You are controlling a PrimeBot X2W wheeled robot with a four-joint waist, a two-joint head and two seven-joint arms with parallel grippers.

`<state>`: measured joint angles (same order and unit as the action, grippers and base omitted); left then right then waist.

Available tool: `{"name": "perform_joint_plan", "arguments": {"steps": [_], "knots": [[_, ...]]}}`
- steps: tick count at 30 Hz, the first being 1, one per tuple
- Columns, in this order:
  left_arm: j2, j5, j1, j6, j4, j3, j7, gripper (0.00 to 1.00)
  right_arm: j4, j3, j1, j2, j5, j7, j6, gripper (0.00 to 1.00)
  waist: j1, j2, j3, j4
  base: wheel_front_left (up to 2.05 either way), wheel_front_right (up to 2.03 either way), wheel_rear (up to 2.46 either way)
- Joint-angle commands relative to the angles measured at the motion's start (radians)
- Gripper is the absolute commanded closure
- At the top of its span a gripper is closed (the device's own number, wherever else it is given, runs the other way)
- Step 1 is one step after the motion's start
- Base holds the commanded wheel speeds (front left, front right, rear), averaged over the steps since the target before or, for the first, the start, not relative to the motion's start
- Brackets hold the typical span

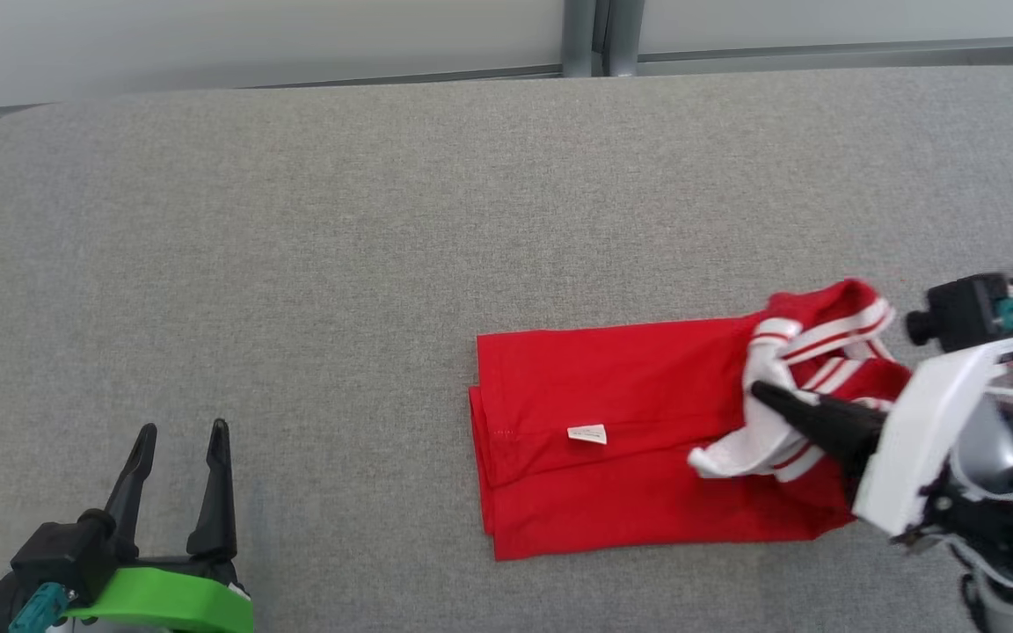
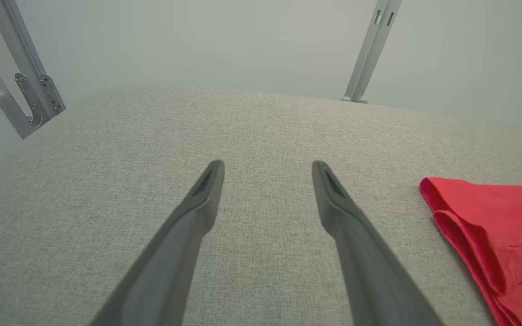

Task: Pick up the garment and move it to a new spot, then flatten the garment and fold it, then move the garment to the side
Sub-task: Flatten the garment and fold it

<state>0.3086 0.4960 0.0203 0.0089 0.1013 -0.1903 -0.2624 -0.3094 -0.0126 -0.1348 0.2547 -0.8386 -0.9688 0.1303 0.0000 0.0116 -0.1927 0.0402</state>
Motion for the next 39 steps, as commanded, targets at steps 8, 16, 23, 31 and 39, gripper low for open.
{"name": "perform_joint_plan", "arguments": {"steps": [8,16,23,31,39], "knots": [[-0.014,-0.02,-0.043,-0.019,0.019,-0.009,-0.003,0.0,0.162,0.281,-0.088,-0.138,0.202,0.109,0.001,1.0,0.0,-0.0116,-0.026,-0.01,0.0,0.0,0.0],[-0.015,-0.028,-0.062,-0.027,0.032,-0.01,-0.003,0.0,0.382,0.421,-0.202,-0.193,0.277,0.242,0.001,1.0,0.0,-0.0116,-0.039,-0.001,0.0,0.0,0.0],[-0.024,-0.03,-0.067,-0.035,0.04,-0.01,-0.003,0.0,0.482,0.482,-0.259,-0.203,0.288,0.312,0.001,1.0,0.0,-0.0116,-0.045,0.008,0.0,0.0,0.0],[-0.03,-0.036,-0.067,-0.041,0.05,-0.002,-0.003,0.0,0.518,0.546,-0.288,-0.205,0.291,0.332,0.001,0.68,0.0,-0.0116,-0.045,0.007,0.0,0.0,0.0],[-0.025,-0.036,-0.058,-0.042,0.055,0.008,-0.003,0.0,0.487,0.609,-0.291,-0.189,0.264,0.311,0.001,0.0,0.0,-0.0116,-0.034,-0.005,0.0,0.0,0.0]]}}
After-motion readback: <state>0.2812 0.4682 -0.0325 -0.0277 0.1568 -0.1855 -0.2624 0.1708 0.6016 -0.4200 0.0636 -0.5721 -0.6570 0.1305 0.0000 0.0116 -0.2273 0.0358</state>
